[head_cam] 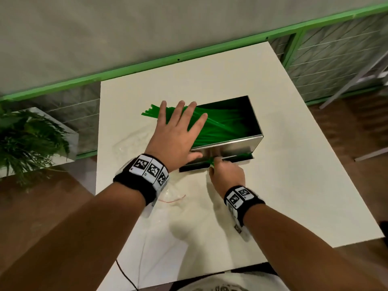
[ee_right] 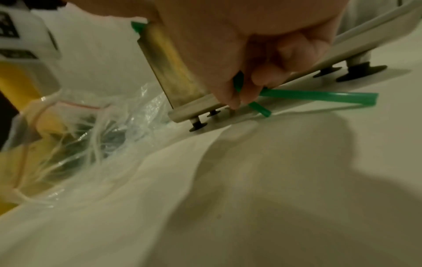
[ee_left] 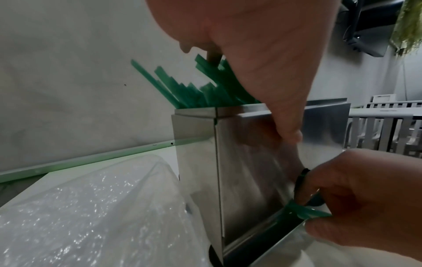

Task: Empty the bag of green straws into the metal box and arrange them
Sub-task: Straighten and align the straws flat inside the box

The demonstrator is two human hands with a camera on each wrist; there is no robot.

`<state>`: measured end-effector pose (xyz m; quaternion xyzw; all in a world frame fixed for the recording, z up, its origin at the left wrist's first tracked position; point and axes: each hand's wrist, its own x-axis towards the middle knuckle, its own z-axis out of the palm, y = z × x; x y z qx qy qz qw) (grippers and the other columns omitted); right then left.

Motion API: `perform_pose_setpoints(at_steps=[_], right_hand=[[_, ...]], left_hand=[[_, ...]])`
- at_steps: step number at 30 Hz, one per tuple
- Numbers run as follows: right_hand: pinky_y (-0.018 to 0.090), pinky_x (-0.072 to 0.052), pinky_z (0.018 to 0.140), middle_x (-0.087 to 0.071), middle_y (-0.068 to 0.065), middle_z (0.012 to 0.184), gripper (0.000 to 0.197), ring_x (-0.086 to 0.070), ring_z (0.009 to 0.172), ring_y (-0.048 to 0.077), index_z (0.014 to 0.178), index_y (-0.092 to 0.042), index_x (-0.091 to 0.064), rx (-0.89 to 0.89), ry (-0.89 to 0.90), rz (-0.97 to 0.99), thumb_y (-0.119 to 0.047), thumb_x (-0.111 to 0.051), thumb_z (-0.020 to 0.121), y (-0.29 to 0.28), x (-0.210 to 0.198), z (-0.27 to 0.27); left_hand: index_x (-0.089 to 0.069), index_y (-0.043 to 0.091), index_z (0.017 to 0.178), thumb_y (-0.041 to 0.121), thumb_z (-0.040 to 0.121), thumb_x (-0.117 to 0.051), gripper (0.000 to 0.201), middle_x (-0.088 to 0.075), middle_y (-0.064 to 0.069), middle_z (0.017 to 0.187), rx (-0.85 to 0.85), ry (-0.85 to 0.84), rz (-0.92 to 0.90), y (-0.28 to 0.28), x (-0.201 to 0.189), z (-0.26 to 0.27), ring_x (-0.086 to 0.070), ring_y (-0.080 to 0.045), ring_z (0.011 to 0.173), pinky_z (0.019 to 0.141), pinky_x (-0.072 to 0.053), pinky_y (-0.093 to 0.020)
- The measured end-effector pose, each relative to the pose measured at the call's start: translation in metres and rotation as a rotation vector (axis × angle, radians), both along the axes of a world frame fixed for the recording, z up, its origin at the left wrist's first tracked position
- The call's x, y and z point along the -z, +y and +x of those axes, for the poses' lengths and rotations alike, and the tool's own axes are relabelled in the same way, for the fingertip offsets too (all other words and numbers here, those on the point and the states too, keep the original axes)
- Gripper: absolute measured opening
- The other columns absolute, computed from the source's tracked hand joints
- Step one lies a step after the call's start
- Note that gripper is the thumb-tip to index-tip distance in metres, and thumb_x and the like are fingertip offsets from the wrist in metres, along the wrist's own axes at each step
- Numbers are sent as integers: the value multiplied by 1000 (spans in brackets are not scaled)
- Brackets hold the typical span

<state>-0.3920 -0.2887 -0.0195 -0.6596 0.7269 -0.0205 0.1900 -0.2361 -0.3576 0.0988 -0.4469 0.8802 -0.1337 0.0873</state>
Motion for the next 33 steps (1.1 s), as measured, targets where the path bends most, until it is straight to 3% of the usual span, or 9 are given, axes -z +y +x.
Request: perform_pose_setpoints(at_steps=[3,9,11,16,20,29,31,33], right_hand=[[31,-34,50,-70,8,71,10,-67,60,35,88,-10,-63,-42,69,24,-8,-70,81,-4,1,4],[35,-44,67,-73,10,95,19,-69,89,37,103,-10,-63,-112,96,54,-4,-51,90,-7,-12,2],[36,-47,70,-72,10,97,17,-69,90,36,101,-11,-63,-143,105,72,-6,-51,91,-1,-21,1],[33,-41,67,-71,9,98,18,-67,92,33,102,-12,-64,-197,177,106,-6,-52,89,6,-45,-13],[33,-46,70,-70,6,101,22,-68,93,29,103,-14,-66,-244,269,203,-6,-52,89,12,-56,-32],[30,-47,76,-64,3,114,30,-66,104,26,115,-18,-61,-262,426,470,-13,-43,91,66,-80,-140],[27,-43,72,-62,0,106,27,-65,97,24,112,-20,-59,-266,401,497,-15,-41,92,75,-87,-163],[26,-40,67,-51,-6,85,20,-58,80,21,105,-23,-57,-280,367,474,-18,-40,94,80,-95,-179]], left_hand=[[-19,23,160,79,82,-53,102,-19,-18,166,6,-11,12,-2,1,2,-22,-41,152,119,-12,-69],[-22,22,159,80,82,-53,101,-22,-19,165,26,3,17,-5,3,5,-25,-41,150,118,-19,-67],[-22,22,159,80,82,-51,101,-22,-18,165,34,15,22,-7,5,6,-24,-41,150,118,-20,-67],[-21,23,159,83,82,-46,102,-19,-17,166,33,42,31,-11,6,9,-22,-40,151,118,-20,-67],[-19,23,160,87,80,-41,105,-17,-17,166,28,40,42,-14,5,9,-22,-40,151,119,-19,-67],[-29,22,158,88,85,-29,98,-26,-16,165,31,125,71,-14,3,9,-25,-40,150,119,-17,-68],[-31,20,157,83,90,-27,93,-30,-15,163,32,166,71,-14,1,7,-29,-39,149,119,-18,-66],[-28,18,159,81,91,-28,92,-34,-12,162,20,216,64,-14,0,5,-32,-37,149,120,-18,-65]])
